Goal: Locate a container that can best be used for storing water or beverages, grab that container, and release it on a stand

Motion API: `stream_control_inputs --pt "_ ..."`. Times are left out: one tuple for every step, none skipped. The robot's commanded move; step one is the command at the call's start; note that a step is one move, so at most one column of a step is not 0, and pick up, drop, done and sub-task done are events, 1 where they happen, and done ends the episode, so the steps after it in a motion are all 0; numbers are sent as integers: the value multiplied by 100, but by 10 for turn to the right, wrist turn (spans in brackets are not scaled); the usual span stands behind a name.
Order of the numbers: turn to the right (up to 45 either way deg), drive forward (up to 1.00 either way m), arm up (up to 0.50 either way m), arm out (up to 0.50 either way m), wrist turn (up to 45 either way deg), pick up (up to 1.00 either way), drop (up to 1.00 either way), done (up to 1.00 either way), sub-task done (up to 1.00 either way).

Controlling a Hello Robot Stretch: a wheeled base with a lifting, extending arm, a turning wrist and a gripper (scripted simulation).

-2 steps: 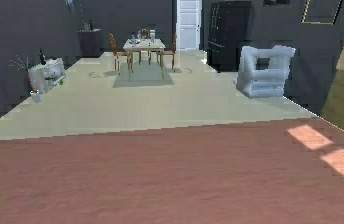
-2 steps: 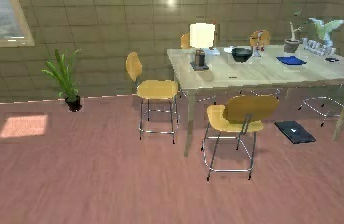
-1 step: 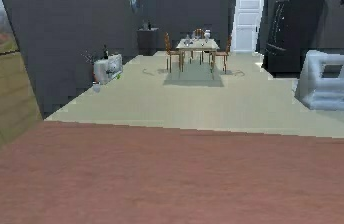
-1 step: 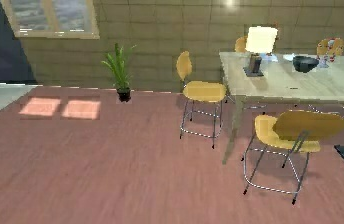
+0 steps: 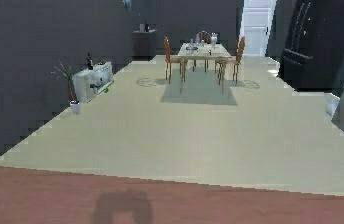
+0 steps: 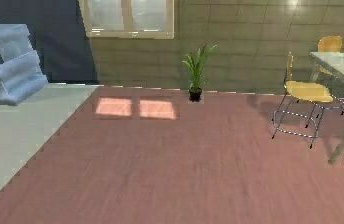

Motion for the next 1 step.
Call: stream_control_inputs --pt "-30 0 0 0 0 0 0 0 0"
